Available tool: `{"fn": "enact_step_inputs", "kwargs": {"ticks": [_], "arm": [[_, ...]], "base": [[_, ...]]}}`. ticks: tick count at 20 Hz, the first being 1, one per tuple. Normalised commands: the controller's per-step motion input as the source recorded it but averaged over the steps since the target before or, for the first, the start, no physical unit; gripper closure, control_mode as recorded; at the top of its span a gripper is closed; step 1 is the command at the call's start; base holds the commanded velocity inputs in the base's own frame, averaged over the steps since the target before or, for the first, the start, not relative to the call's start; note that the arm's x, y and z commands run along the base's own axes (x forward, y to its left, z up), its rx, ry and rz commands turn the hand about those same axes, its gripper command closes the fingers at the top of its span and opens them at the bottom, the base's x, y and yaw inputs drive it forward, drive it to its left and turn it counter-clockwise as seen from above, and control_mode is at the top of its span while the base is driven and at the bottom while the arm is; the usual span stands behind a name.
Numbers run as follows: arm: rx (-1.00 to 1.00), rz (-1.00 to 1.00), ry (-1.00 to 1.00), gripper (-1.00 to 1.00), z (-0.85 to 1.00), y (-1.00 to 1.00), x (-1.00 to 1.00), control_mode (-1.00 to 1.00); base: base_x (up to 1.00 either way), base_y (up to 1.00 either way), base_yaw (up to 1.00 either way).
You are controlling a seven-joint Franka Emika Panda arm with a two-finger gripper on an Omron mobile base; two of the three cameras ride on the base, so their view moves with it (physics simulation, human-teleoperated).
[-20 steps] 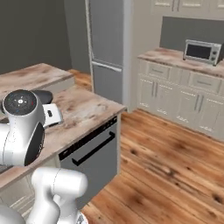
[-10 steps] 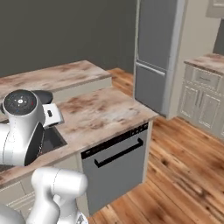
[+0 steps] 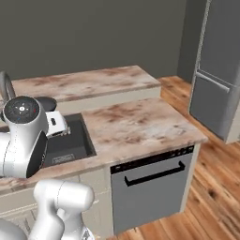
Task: Move the pot and pan from the stove into the sink.
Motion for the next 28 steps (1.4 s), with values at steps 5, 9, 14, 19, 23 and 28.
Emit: {"fn": "enact_step_inputs", "kwargs": {"ticks": [5,9,14,19,23,28], "arm": [[0.0,0.0,0.0,1.0,0.0,0.0,0.0,1.0],[0.0,0.0,0.0,1.0,0.0,0.0,0.0,1.0],[0.0,0.0,0.0,1.0,0.0,0.0,0.0,1.0],[0.0,0.0,0.0,1.0,0.0,0.0,0.0,1.0],[0.0,0.0,0.0,1.0,0.0,0.0,0.0,1.0],[0.0,0.0,0.0,1.0,0.0,0.0,0.0,1.0]], "base": [[-0.21,-0.1,0.47],[-0.18,-0.13,0.46],[-0.1,-0.16,0.26],[-0.01,-0.04,0.0],[0.01,-0.49,0.0],[0.06,-0.63,0.0]]}}
